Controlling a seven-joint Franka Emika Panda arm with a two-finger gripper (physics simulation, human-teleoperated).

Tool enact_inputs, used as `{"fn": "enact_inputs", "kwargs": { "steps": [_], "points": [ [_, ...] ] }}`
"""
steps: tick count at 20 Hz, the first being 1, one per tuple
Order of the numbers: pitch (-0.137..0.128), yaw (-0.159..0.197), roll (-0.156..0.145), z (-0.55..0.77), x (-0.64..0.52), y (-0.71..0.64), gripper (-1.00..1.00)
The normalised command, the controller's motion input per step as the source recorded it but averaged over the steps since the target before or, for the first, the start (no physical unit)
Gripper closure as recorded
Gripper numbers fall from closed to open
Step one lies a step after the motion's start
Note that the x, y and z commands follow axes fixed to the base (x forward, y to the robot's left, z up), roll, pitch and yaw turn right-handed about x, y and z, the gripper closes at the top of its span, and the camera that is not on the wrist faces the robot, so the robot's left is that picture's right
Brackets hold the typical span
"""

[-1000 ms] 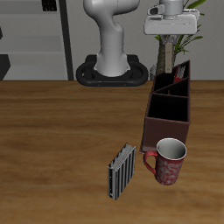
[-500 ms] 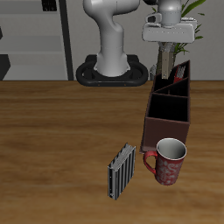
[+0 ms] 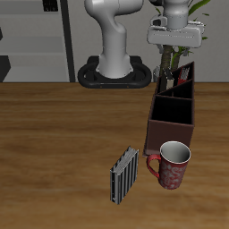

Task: Place the red book into the left desk caddy's left compartment and place the yellow book into the left desk caddy's left compartment

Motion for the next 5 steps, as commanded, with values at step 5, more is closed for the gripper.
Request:
{"fn": "enact_inputs", "kwargs": {
  "steps": [5],
  "points": [
    [-0.016,0.014,-0.007,0.12,-0.03,-0.07,-1.0]
  ]
}}
